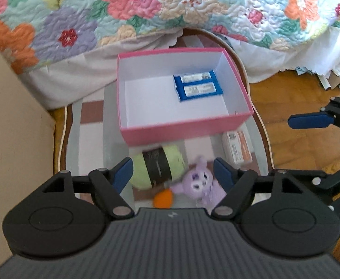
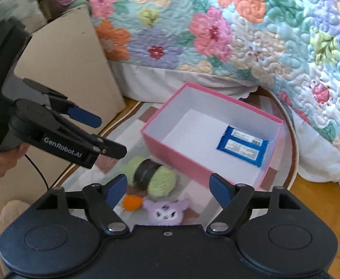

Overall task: Organize objects
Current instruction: 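Withdraw the right tool and move it toward the white soap bar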

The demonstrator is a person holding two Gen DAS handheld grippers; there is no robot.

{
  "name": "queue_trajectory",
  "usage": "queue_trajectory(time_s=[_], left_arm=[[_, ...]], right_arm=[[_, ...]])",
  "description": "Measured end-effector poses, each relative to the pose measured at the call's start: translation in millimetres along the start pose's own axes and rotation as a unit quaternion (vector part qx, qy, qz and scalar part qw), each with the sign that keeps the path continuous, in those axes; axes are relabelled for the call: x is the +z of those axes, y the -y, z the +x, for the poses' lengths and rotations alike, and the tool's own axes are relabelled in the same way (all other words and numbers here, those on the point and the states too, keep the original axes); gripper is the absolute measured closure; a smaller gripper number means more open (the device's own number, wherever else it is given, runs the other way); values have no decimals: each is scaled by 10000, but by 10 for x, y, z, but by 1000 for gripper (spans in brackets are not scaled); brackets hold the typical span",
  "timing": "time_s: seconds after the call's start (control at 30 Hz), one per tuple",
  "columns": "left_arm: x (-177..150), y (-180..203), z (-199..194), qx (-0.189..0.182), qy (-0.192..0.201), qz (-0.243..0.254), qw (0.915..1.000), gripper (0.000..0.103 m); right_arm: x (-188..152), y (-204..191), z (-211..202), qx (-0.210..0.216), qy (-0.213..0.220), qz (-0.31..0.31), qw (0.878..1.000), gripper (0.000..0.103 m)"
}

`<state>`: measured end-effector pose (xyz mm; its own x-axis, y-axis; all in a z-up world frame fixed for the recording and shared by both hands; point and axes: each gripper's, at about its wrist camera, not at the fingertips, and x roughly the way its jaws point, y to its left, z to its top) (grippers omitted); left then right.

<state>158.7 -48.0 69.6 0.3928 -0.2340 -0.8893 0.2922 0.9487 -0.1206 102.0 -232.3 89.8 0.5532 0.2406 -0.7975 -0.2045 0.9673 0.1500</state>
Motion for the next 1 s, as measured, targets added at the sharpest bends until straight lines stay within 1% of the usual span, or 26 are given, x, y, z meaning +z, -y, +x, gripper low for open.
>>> queue_trajectory(time_s=[0.13,0.3,0.37,0.5,0.63,0.73,0.93,1.0], left_arm=[[-287,-27,-32,-104,-138,-139,9998,26],[-577,-82,-32,26,-194,-131,9997,25],[-651,-108,-26,77,-158,-87,9998,22],[-786,-231,67,158,-194,-259,9994,20],[-927,-365,225,130,-270,-424,9987,20],[-1027,-455,389,146,-342,-560,9977,20],[-1194,-688,732,204,-447,-785,9957,20],[-1239,-774,836,166,-520,-909,9944,20]], right_arm=[[-226,-187,-47,238,-135,103,9996,20],[-435,-341,-9,595,-357,134,9975,19],[-502,-387,19,679,-417,90,9968,18],[-621,-486,121,835,-503,-25,9952,17],[-709,-617,218,908,-421,-293,9945,17],[-789,-689,391,978,-367,-389,9938,17],[-954,-859,911,796,-354,-609,9943,17],[-999,-936,1076,811,-386,-748,9931,17]])
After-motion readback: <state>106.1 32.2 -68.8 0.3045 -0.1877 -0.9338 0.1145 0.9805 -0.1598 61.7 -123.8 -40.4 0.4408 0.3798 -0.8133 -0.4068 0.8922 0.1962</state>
